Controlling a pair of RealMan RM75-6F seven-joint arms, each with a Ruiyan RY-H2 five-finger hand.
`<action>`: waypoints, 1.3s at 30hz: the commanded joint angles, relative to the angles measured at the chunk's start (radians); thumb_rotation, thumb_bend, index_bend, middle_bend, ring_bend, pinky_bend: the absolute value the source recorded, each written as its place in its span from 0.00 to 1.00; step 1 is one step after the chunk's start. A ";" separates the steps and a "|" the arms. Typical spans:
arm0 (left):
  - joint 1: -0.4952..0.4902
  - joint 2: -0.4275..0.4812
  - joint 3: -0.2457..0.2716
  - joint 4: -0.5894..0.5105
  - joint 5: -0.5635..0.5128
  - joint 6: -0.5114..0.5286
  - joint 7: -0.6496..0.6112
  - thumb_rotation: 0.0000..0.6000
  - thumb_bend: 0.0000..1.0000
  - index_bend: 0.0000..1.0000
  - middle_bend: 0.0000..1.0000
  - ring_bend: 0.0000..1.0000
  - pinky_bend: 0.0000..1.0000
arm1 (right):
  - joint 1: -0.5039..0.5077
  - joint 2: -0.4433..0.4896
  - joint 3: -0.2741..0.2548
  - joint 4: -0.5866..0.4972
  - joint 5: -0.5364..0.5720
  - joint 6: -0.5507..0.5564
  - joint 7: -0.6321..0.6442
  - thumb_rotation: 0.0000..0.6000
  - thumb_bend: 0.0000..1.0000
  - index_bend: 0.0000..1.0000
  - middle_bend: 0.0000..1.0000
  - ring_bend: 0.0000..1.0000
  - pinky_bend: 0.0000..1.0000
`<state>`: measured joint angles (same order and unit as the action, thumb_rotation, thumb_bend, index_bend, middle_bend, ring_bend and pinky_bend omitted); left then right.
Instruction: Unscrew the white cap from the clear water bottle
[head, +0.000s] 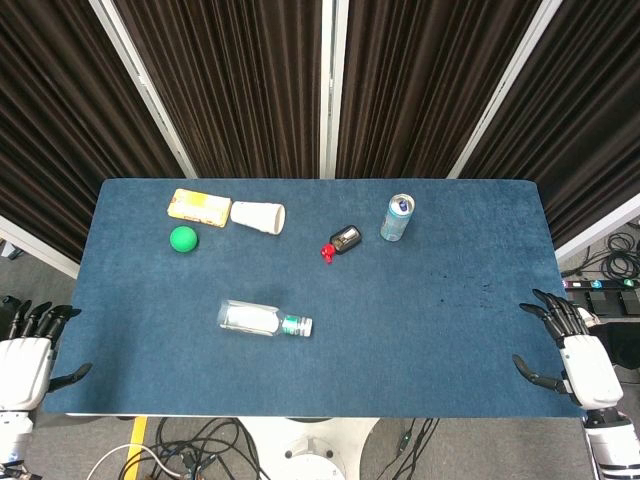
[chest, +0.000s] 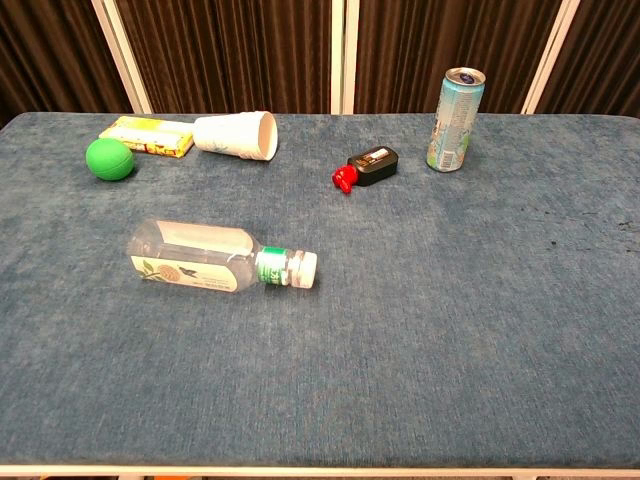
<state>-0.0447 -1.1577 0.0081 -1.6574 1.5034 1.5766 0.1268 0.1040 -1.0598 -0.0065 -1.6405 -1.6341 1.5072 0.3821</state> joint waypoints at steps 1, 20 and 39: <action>0.001 -0.003 -0.006 -0.001 -0.003 0.000 0.005 1.00 0.06 0.24 0.21 0.10 0.04 | 0.002 0.000 0.001 0.000 -0.001 -0.001 0.001 1.00 0.21 0.17 0.04 0.00 0.00; -0.360 -0.057 -0.098 -0.014 0.047 -0.463 -0.035 1.00 0.06 0.18 0.18 0.10 0.05 | 0.044 0.034 0.050 0.008 0.012 -0.019 0.022 1.00 0.19 0.14 0.04 0.00 0.00; -0.618 -0.379 -0.152 0.159 -0.298 -0.771 0.227 1.00 0.06 0.19 0.17 0.09 0.13 | 0.038 0.019 0.047 0.040 0.028 -0.018 0.064 1.00 0.19 0.14 0.04 0.00 0.00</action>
<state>-0.6484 -1.5040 -0.1383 -1.5252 1.2313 0.8064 0.3429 0.1419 -1.0406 0.0401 -1.6005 -1.6060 1.4894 0.4456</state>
